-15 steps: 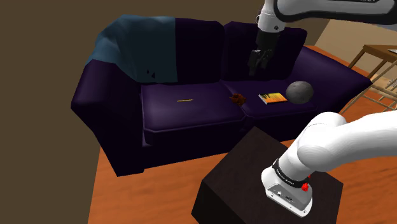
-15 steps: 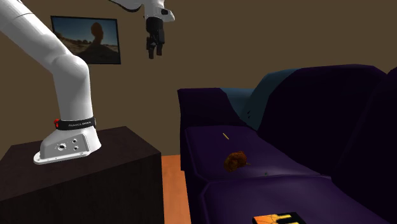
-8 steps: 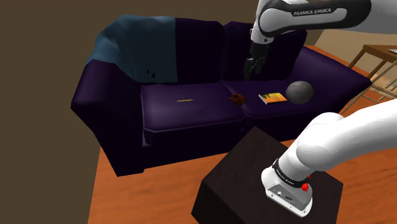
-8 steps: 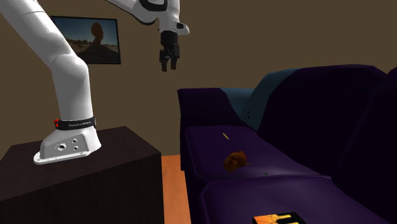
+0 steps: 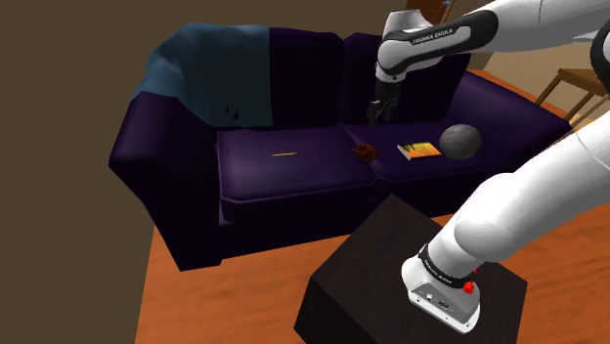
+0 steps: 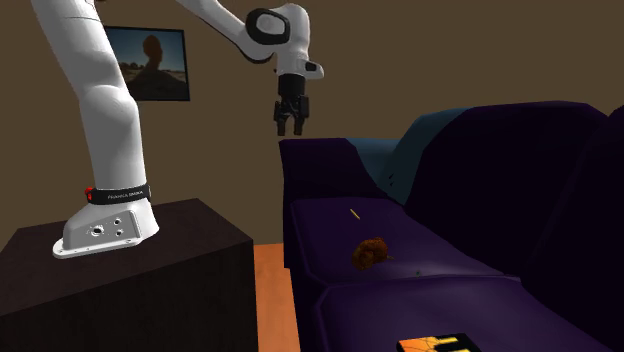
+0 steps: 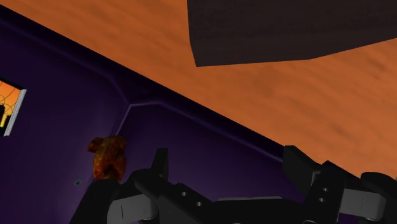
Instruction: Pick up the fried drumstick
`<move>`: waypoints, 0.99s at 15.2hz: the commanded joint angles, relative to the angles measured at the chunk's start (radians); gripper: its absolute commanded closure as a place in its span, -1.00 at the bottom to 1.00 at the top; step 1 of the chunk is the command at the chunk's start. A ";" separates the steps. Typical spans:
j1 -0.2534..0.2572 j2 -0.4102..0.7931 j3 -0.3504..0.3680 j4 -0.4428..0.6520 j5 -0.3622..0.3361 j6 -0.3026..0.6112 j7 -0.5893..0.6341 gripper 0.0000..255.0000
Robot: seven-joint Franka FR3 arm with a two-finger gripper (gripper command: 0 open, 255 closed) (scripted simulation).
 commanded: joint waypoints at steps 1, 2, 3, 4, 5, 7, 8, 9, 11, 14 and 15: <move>-0.007 0.076 -0.029 0.023 0.014 0.050 -0.037 -1.00; -0.010 0.114 -0.040 0.037 0.025 0.071 -0.055 -1.00; -0.014 0.153 -0.051 0.053 0.037 0.091 -0.073 -1.00; -0.018 0.192 -0.060 0.069 0.051 0.110 -0.092 -1.00; -0.023 0.232 -0.069 0.087 0.067 0.128 -0.112 -1.00; -0.036 0.314 -0.081 0.127 0.101 0.161 -0.152 -1.00; -0.045 0.355 -0.085 0.149 0.120 0.175 -0.172 -1.00; -0.054 0.396 -0.087 0.172 0.139 0.188 -0.192 -1.00; -0.077 0.478 -0.087 0.222 0.178 0.209 -0.231 -1.00; -0.119 0.600 -0.077 0.307 0.233 0.231 -0.283 -1.00; -0.135 0.641 -0.071 0.338 0.250 0.235 -0.299 -1.00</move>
